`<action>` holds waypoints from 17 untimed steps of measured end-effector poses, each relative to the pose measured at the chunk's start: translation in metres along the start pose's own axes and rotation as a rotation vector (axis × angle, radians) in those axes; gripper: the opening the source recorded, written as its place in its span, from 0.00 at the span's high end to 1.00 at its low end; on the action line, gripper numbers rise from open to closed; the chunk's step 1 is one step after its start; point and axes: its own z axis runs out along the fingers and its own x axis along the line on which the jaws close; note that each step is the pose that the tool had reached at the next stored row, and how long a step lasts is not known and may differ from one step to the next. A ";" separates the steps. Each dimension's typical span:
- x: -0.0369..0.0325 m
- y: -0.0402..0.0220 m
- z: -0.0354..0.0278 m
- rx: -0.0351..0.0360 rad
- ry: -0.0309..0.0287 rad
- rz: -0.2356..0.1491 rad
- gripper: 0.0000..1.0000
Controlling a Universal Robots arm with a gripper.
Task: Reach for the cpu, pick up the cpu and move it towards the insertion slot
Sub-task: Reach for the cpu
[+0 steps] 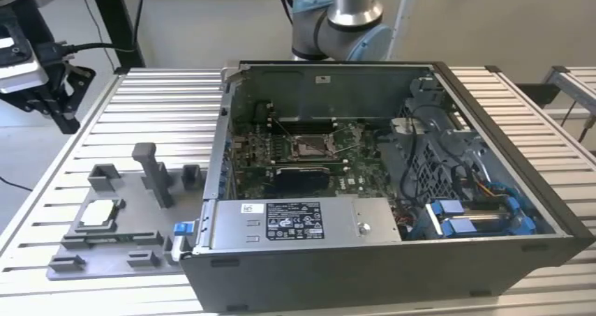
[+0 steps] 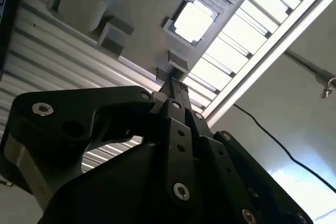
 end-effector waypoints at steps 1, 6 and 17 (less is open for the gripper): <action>0.0014 -0.0017 0.0000 0.0000 0.0000 0.000 1.00; 0.0082 -0.0088 -0.0001 0.0000 -0.0001 0.000 1.00; 0.0135 -0.0117 -0.0001 -0.0001 -0.0002 0.001 1.00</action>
